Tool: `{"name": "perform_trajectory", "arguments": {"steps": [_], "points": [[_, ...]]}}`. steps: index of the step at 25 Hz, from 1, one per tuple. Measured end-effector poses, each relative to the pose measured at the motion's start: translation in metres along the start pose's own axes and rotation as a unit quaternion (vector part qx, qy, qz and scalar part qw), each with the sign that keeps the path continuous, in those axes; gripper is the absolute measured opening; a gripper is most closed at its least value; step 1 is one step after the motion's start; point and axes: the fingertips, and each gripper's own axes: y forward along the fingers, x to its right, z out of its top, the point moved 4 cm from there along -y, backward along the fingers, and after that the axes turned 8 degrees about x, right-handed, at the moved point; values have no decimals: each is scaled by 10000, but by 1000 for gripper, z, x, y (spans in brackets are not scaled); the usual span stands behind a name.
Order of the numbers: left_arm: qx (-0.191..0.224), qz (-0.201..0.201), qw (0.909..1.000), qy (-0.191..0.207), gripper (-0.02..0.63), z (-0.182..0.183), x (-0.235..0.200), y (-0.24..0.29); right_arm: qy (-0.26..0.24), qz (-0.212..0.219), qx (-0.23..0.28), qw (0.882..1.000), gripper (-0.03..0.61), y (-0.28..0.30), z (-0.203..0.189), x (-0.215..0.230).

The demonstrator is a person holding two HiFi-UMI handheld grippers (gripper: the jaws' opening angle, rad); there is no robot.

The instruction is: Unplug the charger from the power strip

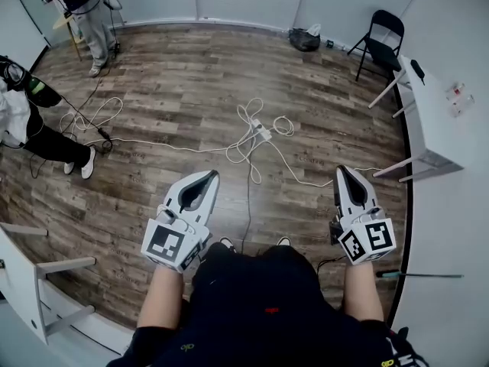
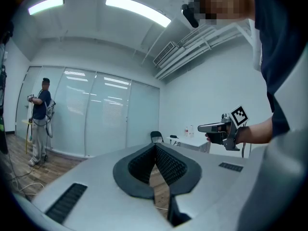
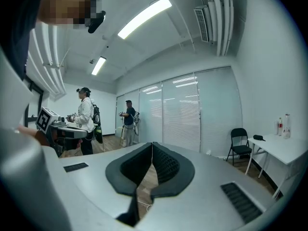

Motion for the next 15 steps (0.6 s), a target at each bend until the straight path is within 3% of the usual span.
{"name": "perform_trajectory", "arguments": {"steps": [4,15], "points": [[-104,35,9999,-8,20,-5,-27,-11,-47,-73,-120,9999,21,17,-5,-17],[-171,388,9989,-218,20,-22,-76,13,-24,547,-233,9982,21,100,-20,-16]]}}
